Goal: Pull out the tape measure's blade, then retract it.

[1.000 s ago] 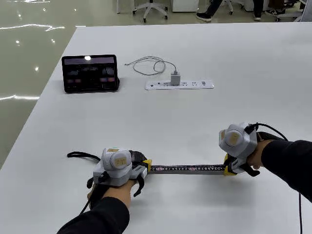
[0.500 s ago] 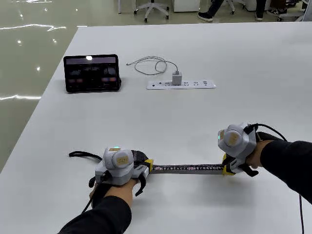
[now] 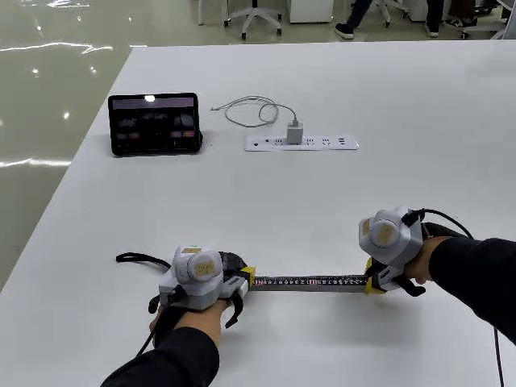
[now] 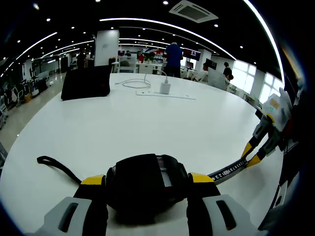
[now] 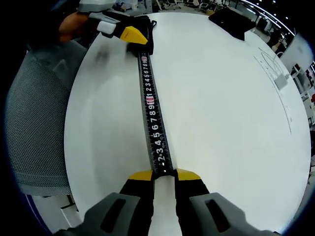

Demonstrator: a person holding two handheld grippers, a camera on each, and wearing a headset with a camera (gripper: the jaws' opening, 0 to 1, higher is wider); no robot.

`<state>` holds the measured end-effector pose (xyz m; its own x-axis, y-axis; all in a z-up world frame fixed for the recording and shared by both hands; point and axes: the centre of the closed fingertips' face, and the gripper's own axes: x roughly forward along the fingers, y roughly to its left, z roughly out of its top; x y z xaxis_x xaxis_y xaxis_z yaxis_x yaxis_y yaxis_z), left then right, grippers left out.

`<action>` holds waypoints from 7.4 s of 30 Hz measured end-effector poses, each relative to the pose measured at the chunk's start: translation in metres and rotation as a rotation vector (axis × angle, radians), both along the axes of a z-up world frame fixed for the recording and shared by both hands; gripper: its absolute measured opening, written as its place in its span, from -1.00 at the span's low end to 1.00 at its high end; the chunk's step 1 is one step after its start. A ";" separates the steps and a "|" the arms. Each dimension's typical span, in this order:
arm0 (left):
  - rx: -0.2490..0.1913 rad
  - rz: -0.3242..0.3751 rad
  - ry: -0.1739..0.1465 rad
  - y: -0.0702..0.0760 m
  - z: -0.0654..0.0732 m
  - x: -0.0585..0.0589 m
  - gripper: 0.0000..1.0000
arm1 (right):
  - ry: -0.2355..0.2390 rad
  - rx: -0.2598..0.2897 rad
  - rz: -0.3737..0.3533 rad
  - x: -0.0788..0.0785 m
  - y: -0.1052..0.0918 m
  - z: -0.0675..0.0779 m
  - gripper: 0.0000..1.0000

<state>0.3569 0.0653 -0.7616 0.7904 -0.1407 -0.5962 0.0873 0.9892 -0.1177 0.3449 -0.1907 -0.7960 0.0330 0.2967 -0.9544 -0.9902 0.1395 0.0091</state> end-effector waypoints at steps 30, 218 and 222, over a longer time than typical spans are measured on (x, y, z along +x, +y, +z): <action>-0.005 0.004 0.012 0.000 0.000 -0.001 0.21 | -0.011 0.036 -0.002 -0.001 0.019 -0.001 -0.79; -0.066 -0.004 0.062 0.001 -0.001 -0.002 0.18 | -0.022 0.279 0.037 -0.004 0.160 0.002 -0.79; -0.079 0.000 0.071 0.002 -0.001 -0.002 0.18 | -0.014 0.283 0.027 -0.002 0.164 0.001 -0.79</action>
<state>0.3547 0.0673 -0.7625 0.7466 -0.1895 -0.6377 0.0760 0.9766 -0.2012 0.3425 -0.0266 -0.7948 0.0343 0.5526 -0.8327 -0.9938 0.1072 0.0302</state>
